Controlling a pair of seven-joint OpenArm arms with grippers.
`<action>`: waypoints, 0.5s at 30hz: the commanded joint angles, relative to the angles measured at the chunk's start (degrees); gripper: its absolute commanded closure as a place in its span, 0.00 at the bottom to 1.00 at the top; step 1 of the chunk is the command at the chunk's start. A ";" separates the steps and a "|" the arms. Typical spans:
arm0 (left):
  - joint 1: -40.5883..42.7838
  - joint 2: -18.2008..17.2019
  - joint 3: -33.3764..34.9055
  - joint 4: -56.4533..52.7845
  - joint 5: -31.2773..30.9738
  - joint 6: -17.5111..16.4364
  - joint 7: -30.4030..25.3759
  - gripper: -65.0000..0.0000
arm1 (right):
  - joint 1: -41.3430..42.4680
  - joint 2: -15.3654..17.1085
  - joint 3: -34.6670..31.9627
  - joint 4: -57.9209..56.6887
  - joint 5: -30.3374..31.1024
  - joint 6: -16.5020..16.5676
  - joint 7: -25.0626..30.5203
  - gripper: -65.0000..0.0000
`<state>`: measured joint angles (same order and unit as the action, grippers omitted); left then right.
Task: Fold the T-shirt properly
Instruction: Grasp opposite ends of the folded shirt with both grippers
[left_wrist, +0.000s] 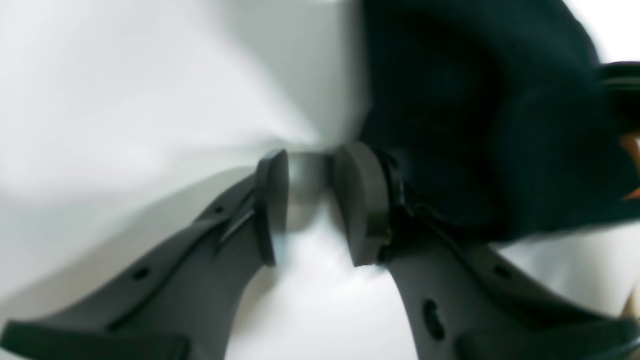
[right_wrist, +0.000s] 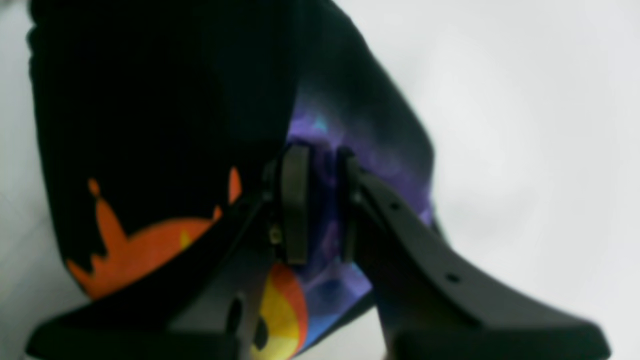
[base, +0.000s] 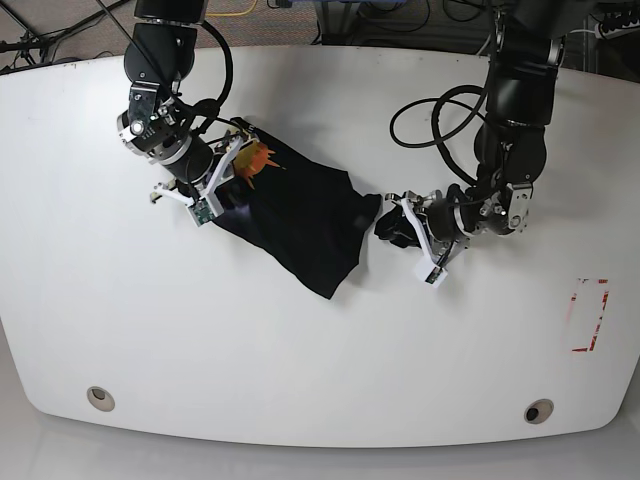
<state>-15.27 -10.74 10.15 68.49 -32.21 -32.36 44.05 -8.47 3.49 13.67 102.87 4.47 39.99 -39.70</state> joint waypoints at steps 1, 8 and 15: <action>-2.01 0.15 -0.17 6.37 -4.06 -0.56 0.12 0.72 | 0.87 -0.89 0.26 6.45 0.94 0.01 0.10 0.87; -0.69 0.50 0.09 15.34 -7.13 -0.39 4.52 0.72 | 2.18 -0.89 0.26 9.70 0.76 0.01 -2.01 0.86; 3.97 4.81 0.35 21.84 -8.63 -0.39 5.05 0.72 | 4.12 2.62 0.26 5.83 0.67 0.01 -2.01 0.86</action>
<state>-11.22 -7.73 10.33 87.81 -39.44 -32.38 50.28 -5.82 5.02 13.89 109.47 4.51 40.10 -42.94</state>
